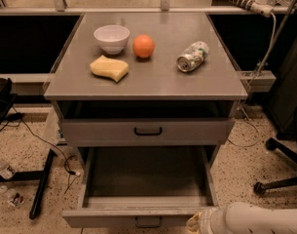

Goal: Close middle drawer

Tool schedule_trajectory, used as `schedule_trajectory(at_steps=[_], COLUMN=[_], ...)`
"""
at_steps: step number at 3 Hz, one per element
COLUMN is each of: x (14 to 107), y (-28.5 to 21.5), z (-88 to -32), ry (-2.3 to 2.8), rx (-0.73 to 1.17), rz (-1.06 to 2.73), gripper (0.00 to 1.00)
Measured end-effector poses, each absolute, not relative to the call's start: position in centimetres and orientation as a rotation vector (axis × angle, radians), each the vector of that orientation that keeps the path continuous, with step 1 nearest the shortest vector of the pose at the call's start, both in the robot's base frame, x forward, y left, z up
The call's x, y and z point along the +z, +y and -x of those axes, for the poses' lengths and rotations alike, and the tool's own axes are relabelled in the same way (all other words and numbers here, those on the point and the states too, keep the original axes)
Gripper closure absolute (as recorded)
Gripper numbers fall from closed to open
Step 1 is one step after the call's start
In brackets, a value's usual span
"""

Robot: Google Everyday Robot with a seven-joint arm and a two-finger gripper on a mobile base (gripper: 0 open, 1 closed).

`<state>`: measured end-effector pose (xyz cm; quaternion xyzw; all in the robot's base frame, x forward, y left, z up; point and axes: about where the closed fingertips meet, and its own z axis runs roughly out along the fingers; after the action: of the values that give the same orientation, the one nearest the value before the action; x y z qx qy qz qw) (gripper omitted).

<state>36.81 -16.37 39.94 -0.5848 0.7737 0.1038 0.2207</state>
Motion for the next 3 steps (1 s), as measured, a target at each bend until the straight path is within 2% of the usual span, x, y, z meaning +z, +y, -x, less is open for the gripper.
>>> schedule_trajectory(at_steps=[2,3], x=[39.9,40.1], y=[-16.4,-16.3], z=[-36.8,-37.8], ry=[2.139,2.108], rx=[0.287,0.294], rz=[1.617,1.61], gripper=[0.12,0.0])
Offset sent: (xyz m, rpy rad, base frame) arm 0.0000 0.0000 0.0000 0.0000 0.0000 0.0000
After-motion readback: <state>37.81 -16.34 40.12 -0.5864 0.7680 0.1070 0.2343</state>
